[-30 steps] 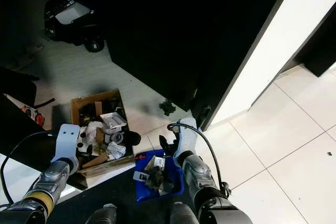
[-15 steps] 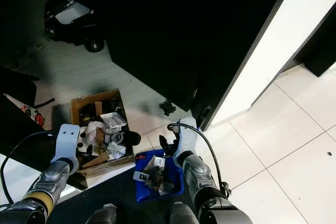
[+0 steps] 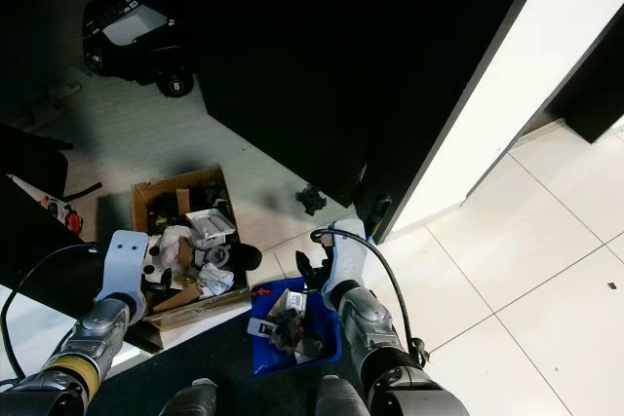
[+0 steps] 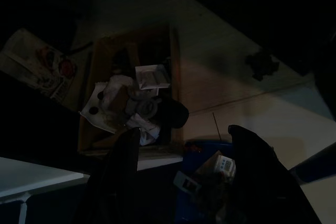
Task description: Sweep floor
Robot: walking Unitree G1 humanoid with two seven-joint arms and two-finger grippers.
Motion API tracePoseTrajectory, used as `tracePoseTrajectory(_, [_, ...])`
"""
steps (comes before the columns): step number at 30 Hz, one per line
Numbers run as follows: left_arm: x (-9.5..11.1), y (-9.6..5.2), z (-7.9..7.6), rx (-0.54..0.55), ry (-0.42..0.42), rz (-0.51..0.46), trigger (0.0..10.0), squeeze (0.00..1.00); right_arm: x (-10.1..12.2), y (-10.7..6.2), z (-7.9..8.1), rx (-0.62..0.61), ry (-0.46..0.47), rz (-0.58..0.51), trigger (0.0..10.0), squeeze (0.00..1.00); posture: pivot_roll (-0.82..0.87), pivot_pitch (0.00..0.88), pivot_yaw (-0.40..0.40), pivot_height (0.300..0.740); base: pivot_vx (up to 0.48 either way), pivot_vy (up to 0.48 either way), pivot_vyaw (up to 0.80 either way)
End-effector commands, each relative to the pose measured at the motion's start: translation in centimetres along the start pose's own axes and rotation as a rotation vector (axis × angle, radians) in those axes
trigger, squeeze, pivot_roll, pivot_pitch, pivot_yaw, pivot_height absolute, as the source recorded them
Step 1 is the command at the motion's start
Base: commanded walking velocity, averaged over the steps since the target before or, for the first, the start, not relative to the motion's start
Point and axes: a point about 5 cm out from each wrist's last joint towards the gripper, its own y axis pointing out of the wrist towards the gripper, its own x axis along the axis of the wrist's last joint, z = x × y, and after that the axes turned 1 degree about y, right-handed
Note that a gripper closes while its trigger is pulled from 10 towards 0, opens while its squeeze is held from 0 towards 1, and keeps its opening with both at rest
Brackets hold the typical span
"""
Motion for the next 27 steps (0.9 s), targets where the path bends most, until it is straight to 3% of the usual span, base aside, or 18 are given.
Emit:
tracePoseTrajectory(1, [-0.84,-0.21,-0.37,-0.009,-0.007,0.033,10.0,0.0,-0.66,-0.24,-0.15,-0.013,0.018,0.027,10.0,0.0,-0.09,0.106,0.006,0.74,0.0,0.0,0.0])
tracePoseTrajectory(27, [-0.81,-0.21,-0.29,-0.008,-0.007,0.032,10.0,0.0,-0.65,-0.22,-0.09,-0.013,0.019,0.025,10.0,0.0,-0.09,0.111,0.007,0.74,0.0,0.0,0.0])
